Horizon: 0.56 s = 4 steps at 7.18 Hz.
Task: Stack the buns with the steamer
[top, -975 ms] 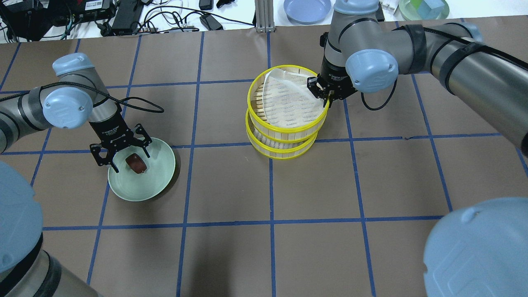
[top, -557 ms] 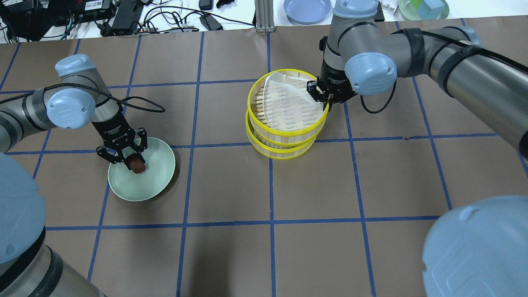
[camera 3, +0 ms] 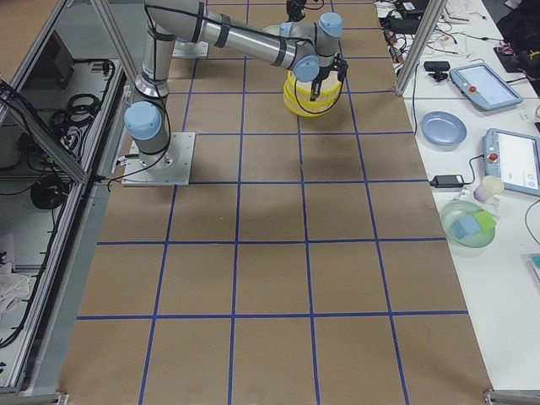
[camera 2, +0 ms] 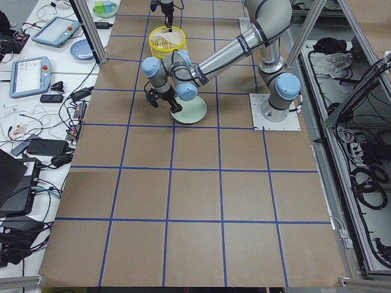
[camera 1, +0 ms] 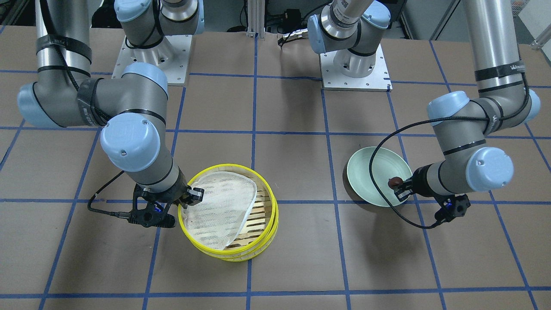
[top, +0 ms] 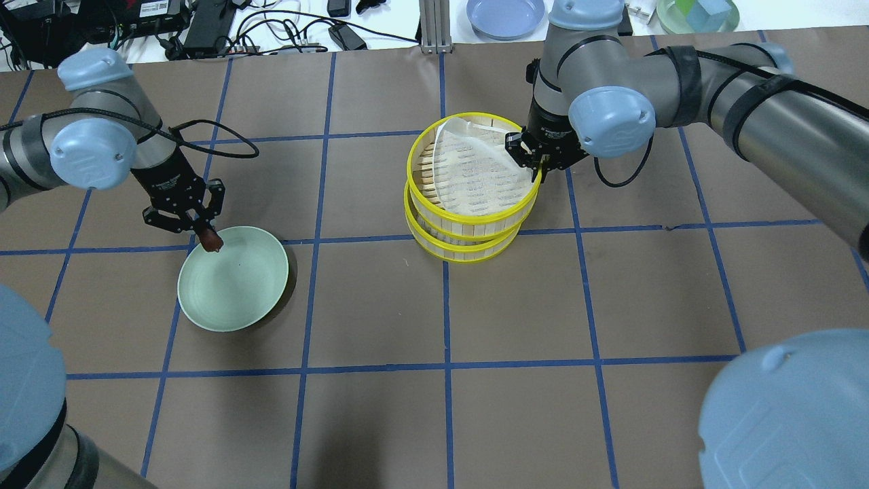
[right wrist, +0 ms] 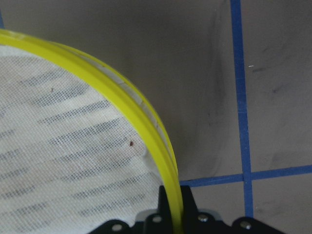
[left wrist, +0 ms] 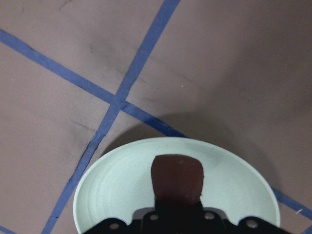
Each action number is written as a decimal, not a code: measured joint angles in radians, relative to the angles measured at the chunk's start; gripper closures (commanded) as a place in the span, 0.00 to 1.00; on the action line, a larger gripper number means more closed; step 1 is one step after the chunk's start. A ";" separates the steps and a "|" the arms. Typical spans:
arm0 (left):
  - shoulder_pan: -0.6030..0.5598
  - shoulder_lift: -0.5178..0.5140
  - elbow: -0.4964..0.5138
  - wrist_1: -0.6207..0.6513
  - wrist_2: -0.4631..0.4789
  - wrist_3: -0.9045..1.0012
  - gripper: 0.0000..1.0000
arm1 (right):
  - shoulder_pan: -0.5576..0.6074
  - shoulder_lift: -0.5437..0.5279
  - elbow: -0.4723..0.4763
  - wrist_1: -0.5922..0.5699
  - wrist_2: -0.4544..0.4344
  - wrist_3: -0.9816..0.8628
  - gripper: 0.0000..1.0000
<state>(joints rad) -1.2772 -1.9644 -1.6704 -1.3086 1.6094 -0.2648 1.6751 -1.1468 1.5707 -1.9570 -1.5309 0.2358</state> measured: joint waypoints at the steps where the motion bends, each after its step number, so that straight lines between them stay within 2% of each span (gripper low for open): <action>1: -0.003 0.027 0.025 -0.002 0.003 0.007 1.00 | 0.000 0.002 0.000 -0.002 0.000 -0.001 1.00; 4: -0.034 0.113 0.049 -0.024 0.049 0.011 1.00 | 0.000 0.004 0.000 -0.001 0.000 -0.001 1.00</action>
<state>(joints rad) -1.3115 -1.8515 -1.6219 -1.3324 1.6583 -0.2539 1.6751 -1.1424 1.5708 -1.9577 -1.5308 0.2347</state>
